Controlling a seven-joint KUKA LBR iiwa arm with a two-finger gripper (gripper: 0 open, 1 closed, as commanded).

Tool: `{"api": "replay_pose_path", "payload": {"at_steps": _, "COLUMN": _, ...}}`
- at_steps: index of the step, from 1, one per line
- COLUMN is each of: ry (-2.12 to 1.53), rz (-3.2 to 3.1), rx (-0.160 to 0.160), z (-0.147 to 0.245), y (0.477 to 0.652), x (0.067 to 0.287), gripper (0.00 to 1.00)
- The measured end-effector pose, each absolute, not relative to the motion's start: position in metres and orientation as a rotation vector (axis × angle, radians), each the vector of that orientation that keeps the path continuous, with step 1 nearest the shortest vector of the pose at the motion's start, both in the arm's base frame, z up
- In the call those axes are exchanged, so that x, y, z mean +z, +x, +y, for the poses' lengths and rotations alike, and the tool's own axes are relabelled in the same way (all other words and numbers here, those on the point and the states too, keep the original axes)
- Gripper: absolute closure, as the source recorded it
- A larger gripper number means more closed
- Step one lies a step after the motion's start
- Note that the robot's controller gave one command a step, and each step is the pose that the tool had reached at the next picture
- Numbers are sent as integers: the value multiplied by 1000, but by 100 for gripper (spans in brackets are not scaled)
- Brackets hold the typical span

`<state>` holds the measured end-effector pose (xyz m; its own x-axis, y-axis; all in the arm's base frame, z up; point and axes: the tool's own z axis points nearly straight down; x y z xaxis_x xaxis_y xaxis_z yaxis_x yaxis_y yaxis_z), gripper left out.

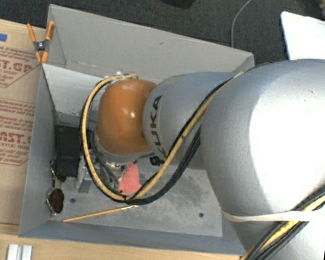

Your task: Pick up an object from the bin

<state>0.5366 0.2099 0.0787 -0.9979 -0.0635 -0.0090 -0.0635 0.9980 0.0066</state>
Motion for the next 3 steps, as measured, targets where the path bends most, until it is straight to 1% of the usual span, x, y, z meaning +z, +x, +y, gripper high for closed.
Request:
{"api": "replay_pose_path", "payload": {"at_steps": 2, "ry": -101, "rz": 3135, "rx": 10, "z": 210, "y": 535, "x": 142, "gripper": 100}}
{"api": "replay_pose_path", "payload": {"at_steps": 3, "ry": -101, "rz": 3130, "rx": 13, "z": 211, "y": 536, "x": 165, "gripper": 100}}
